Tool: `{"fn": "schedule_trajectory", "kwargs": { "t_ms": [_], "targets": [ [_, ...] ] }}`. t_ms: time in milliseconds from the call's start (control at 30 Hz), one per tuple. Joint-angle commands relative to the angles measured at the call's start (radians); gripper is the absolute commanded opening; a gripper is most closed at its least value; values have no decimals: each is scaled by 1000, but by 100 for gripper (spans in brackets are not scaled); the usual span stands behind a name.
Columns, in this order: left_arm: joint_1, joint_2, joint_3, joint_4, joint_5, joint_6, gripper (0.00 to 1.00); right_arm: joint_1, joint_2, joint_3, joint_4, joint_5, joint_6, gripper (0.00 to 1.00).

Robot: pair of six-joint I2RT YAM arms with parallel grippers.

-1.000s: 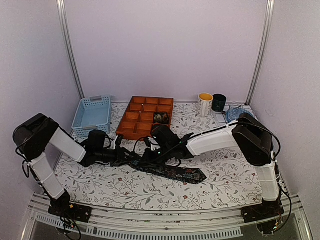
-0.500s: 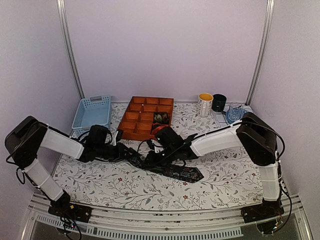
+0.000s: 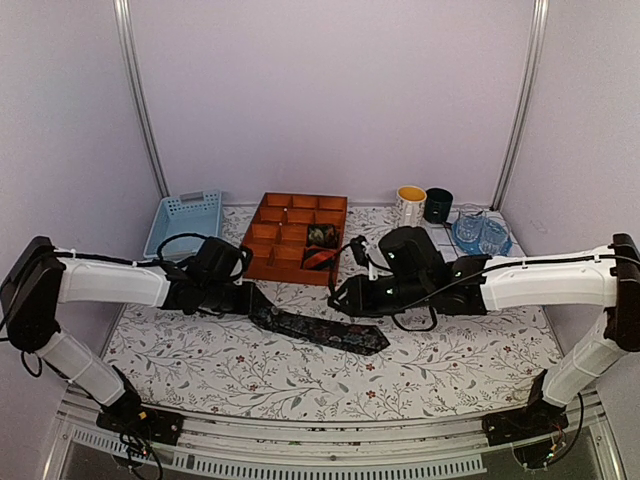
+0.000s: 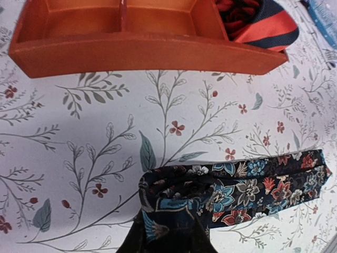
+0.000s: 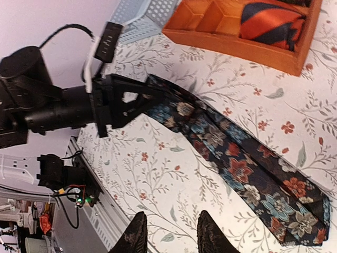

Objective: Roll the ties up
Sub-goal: Roll the tie at the center of the board.

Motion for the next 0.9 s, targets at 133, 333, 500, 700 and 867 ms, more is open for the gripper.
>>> {"fn": "schedule_trajectory", "kwargs": {
  "t_ms": [133,333,500,700,867],
  "targets": [
    [-125,39,137,-259,-376,41,12,1,-44,-163,0,88,54,32],
    [-232,162,248,-387,-552,24,12,-1,-57,-217,5,123,69,32],
    [-312,280,354,-494,-675,-10,11,-6,-98,-271,5,143,90,32],
    [-370,340,440,-526,-685,-17,18,-8,-126,-331,24,144,119,32],
    [-403,361,461,-493,-632,-3,40,-8,-124,-347,36,141,135,32]
  ]
}}
